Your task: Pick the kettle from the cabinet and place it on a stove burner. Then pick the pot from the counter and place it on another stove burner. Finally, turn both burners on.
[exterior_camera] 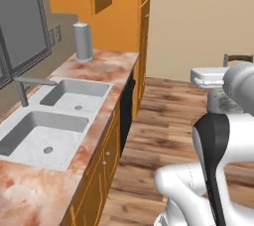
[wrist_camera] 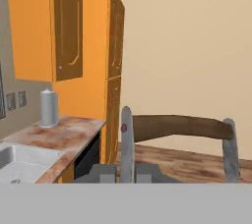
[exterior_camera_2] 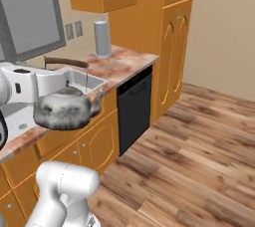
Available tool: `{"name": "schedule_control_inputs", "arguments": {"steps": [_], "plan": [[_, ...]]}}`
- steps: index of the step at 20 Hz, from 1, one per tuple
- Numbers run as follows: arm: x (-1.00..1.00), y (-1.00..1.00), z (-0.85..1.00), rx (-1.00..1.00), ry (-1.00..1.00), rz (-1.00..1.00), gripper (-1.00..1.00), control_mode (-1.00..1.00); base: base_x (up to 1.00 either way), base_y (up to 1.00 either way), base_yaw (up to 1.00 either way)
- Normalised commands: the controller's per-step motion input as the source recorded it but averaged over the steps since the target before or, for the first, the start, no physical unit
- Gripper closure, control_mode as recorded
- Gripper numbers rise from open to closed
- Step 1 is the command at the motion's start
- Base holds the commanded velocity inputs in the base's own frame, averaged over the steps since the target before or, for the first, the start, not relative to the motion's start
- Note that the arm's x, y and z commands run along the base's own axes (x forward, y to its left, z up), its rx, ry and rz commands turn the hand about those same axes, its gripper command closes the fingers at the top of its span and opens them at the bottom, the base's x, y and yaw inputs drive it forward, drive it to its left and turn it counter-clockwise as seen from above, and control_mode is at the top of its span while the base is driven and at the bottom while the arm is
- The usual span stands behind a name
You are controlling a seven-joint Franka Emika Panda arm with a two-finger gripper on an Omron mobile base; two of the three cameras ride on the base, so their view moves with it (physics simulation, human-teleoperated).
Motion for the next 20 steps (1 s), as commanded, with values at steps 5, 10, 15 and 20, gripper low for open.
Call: {"name": "schedule_control_inputs", "arguments": {"steps": [5, 10, 15, 20], "plan": [[0.0, 0.0, 0.0, 0.0, 0.0, 0.0, 1.0, 1.0, -0.05, -0.32, -0.32], [0.0, 0.0, 0.0, 0.0, 0.0, 0.0, 1.0, 1.0, -0.03, -0.39, -0.29], [0.0, 0.0, 0.0, 0.0, 0.0, 0.0, 1.0, 1.0, 0.0, -0.44, -0.28], [0.0, 0.0, 0.0, 0.0, 0.0, 0.0, 1.0, 1.0, 0.0, -0.41, -0.28]]}}
